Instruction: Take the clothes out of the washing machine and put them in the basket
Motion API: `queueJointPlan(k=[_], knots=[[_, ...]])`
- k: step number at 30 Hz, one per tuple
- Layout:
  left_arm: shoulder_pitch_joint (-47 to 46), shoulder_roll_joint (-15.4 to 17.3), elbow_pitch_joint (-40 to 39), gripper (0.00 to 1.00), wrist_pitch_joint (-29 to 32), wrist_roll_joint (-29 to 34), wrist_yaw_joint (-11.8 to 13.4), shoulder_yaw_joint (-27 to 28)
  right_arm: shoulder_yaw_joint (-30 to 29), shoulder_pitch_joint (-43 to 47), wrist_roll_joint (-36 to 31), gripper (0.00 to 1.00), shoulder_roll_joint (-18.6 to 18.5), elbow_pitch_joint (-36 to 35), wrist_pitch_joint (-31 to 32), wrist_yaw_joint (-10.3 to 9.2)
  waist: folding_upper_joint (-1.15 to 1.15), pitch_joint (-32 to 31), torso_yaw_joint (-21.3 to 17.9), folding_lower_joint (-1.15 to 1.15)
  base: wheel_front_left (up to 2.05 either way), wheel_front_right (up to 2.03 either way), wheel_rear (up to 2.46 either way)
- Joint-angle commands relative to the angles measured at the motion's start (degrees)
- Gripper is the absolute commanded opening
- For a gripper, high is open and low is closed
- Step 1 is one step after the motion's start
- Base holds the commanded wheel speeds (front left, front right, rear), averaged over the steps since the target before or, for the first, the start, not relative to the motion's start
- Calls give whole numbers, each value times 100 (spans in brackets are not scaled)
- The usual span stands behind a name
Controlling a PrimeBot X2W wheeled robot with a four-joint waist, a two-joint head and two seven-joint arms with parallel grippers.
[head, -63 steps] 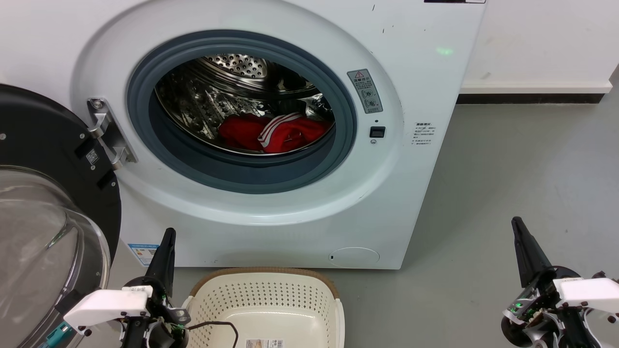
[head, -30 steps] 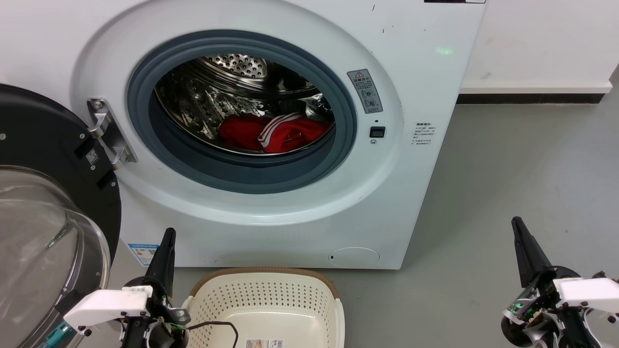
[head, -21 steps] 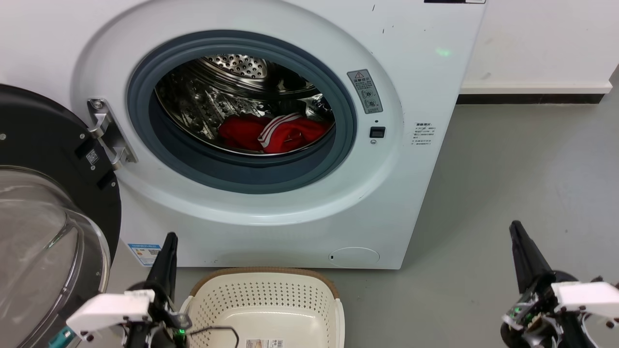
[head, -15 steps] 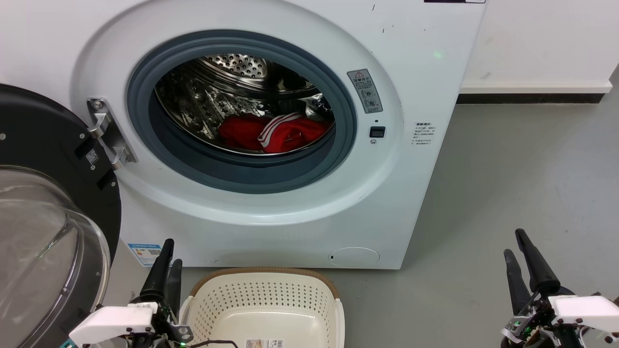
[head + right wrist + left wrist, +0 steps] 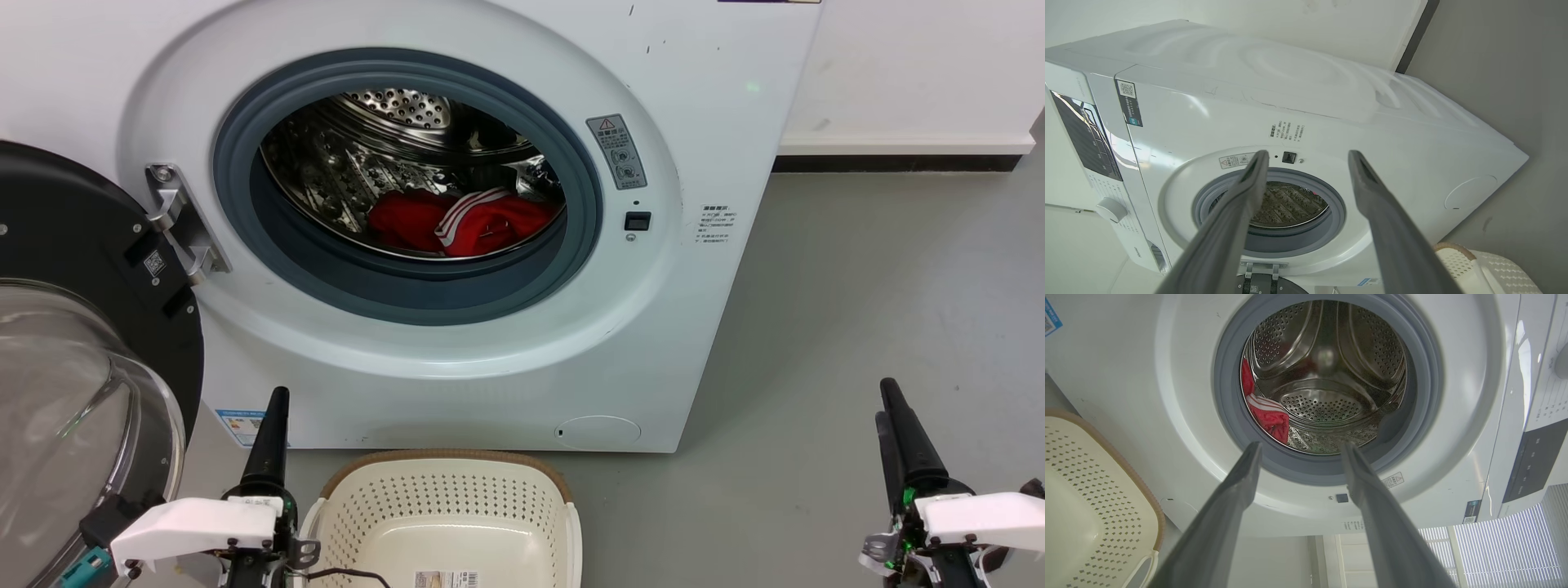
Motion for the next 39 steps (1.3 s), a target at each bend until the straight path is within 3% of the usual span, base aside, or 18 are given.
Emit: queueJointPlan(k=[1,24,39], knots=[[-23,12,-196,100,-75,318,78,-41,7,-6,-334,100,-4,-205,-81,0,0,4,-1,0,0,0,0],[125,15,-658,100,-578,2779,699,-480,307,271,-3231,100,-2,-959,-587,0,0,65,-5,0,0,0,0],[243,16,-802,100,-832,3901,860,-623,419,431,-4614,100,-1,-1245,-843,0,0,81,-7,0,0,0,0]])
